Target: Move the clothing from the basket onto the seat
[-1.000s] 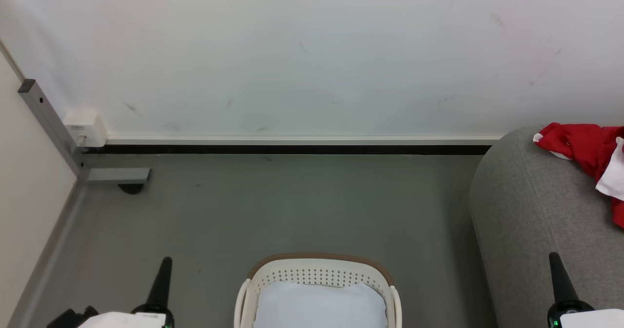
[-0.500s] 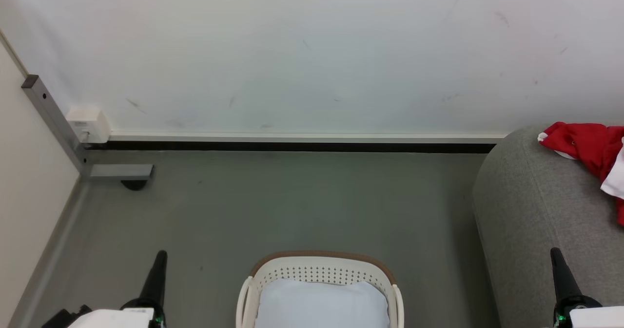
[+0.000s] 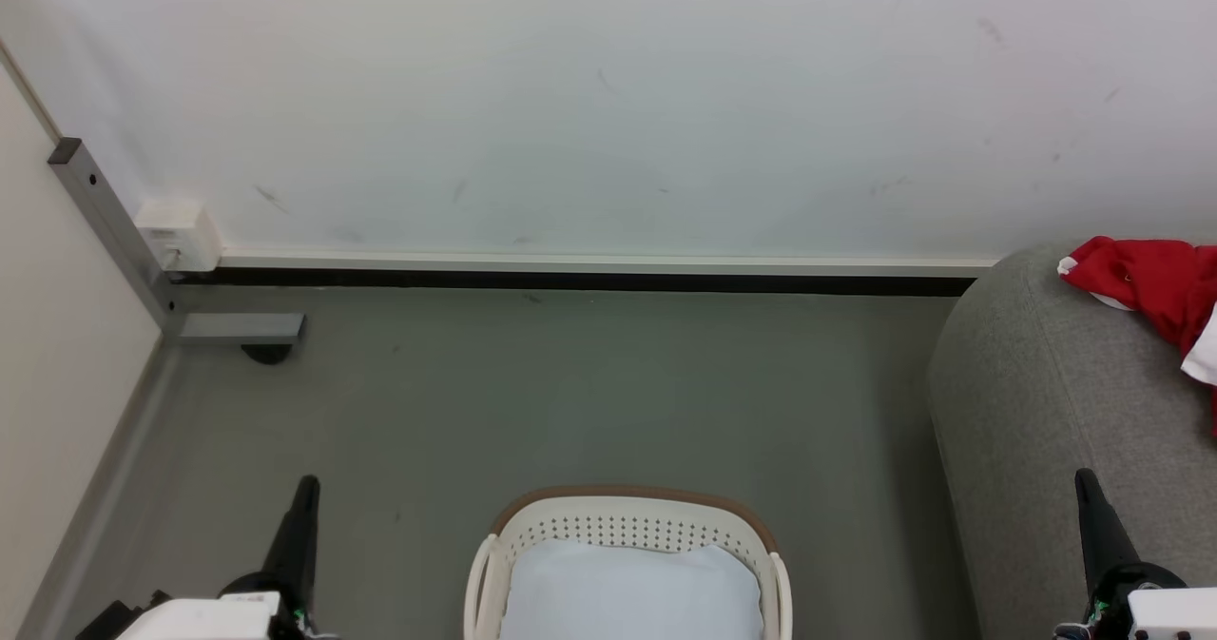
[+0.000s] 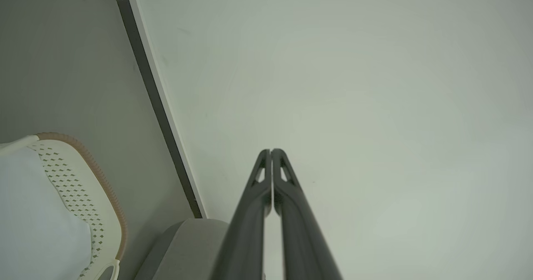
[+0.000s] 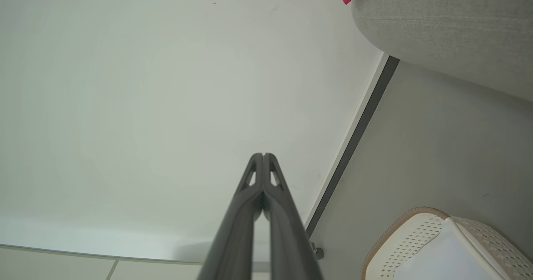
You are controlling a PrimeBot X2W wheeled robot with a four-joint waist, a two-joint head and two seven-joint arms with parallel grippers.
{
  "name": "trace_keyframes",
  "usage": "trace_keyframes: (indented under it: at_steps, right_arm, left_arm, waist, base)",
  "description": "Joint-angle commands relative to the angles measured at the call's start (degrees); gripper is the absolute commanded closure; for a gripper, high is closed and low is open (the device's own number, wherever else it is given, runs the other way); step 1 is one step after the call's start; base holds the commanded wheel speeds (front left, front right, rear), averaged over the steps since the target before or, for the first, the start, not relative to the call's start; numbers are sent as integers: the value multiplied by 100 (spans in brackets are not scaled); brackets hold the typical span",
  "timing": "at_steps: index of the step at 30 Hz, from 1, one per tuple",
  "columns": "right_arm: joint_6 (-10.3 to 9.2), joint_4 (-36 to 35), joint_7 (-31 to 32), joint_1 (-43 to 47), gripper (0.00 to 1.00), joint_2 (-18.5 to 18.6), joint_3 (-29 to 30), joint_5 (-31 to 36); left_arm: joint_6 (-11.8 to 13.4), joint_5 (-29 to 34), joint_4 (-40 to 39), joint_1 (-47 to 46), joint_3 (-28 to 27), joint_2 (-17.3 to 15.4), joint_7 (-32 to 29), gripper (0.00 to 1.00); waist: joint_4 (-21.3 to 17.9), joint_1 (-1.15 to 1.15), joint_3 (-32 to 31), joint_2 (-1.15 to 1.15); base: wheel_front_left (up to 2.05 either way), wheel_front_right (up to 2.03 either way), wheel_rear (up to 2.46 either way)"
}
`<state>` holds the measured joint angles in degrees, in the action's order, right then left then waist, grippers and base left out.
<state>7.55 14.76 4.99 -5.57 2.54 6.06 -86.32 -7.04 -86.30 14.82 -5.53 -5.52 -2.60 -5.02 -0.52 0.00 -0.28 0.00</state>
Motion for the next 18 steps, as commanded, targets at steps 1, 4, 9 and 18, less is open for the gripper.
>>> trace_keyframes:
  at_steps: [1, 4, 9, 18]
  right_arm:
    - [-10, -49, 38, -46, 100, 55, 28, -136]
    - [-11, -60, 66, -55, 100, 56, 36, -250]
    - [-11, -80, 115, -78, 100, 56, 51, -427]
    - [-12, -94, 174, -101, 100, 56, 62, -612]
  left_arm:
    - [-32, -118, -36, -70, -46, -45, -38, 100]
    - [-40, -242, -49, -78, -66, -46, -63, 100]
    - [-50, -421, -70, -90, -91, -46, -116, 100]
    - [-60, -644, -91, -96, -118, -47, -175, 100]
  waist:
    - [5, 0, 4, 0]
    - [15, 0, 13, 0]
    - [32, 0, 28, 0]
    - [52, 0, 45, 0]
  base:
    - [0, 0, 0]
    - [0, 0, 0]
    - [0, 0, 0]
    - [0, 0, 0]
